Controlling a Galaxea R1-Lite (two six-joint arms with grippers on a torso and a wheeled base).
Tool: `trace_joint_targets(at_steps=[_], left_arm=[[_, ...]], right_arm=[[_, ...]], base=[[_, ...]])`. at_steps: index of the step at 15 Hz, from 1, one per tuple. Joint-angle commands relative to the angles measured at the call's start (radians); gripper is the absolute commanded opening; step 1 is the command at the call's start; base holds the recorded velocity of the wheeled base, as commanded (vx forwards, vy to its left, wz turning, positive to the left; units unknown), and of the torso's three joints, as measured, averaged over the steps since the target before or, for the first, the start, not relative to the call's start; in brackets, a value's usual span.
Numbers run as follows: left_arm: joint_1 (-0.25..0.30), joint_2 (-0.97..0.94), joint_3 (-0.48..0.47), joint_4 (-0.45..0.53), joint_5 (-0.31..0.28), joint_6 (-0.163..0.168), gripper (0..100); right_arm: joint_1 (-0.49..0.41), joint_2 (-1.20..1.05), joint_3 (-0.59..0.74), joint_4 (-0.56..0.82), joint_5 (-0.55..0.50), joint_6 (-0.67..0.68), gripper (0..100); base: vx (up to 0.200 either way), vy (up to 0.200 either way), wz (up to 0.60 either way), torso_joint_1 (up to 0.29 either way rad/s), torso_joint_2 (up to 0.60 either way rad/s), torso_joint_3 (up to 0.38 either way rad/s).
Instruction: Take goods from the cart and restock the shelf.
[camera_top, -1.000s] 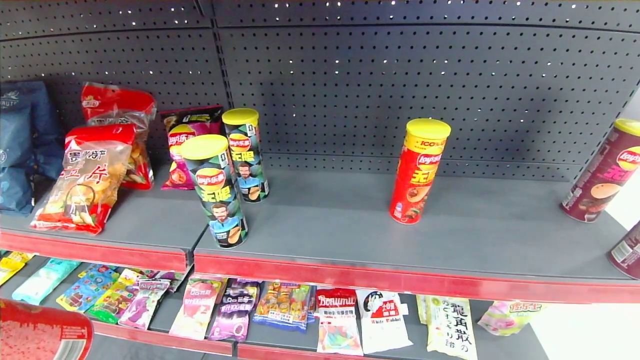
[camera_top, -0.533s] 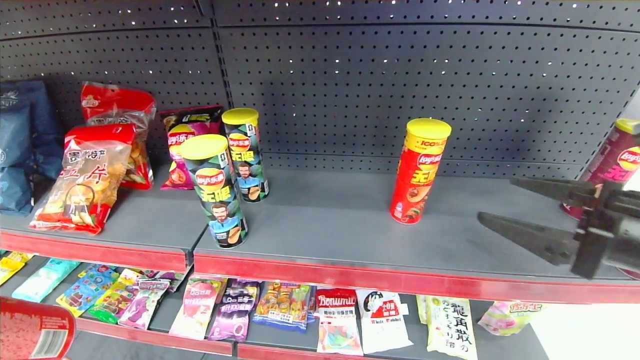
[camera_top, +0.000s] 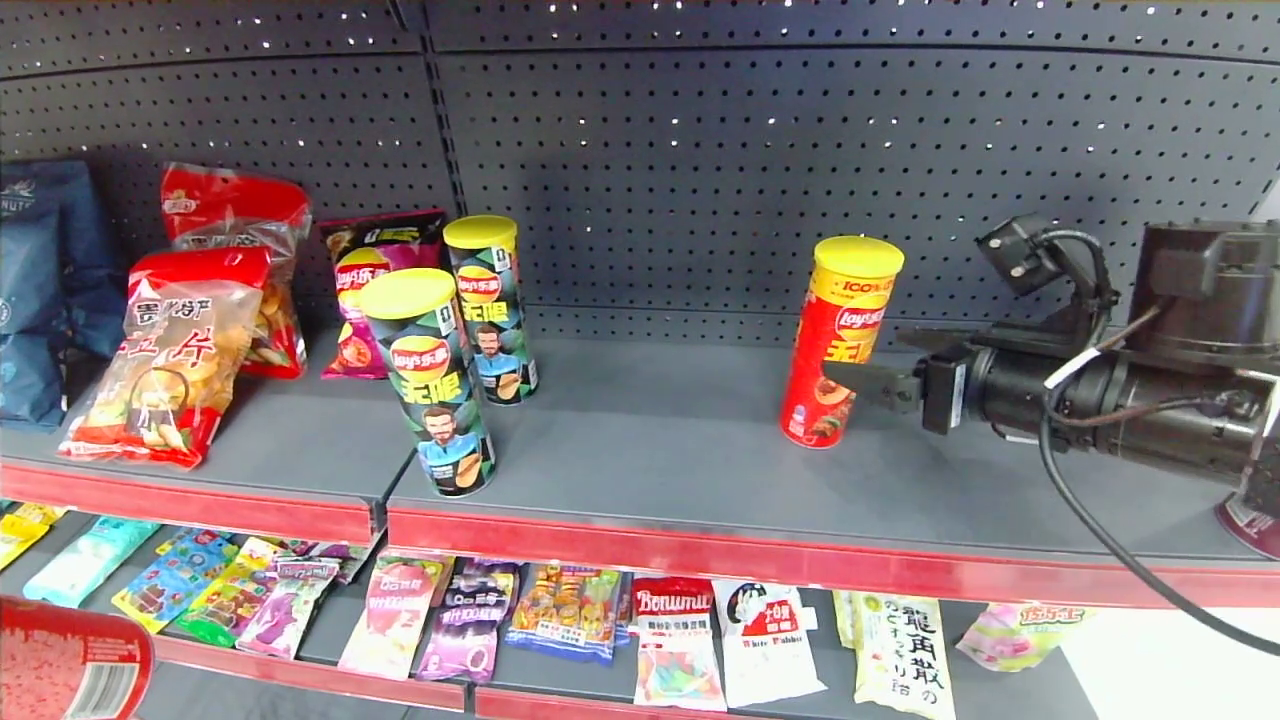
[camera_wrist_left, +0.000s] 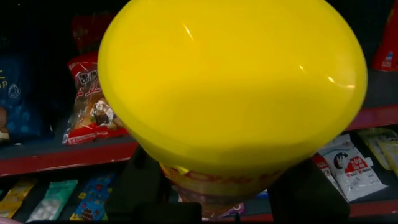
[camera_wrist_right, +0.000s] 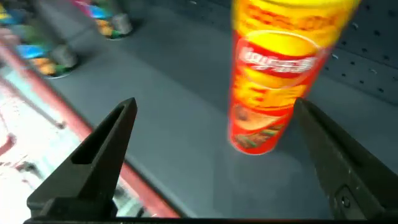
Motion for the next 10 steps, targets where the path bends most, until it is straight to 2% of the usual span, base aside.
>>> trace_joint_targets(at_steps=[1,10], left_arm=[[0.0,0.002,0.001,0.0,0.0,-0.001,0],[0.0,0.014,0.006,0.002,-0.005,-0.003,0]], right_arm=[[-0.017,0.054,-0.032,-0.01,-0.016,-0.001,100],[-0.028,0.19,-0.142,-0.05,-0.058,-0.001,100]], base=[[0.0,0.0,0.0,0.0,0.0,0.0],[0.0,0.0,0.0,0.0,0.0,0.0]])
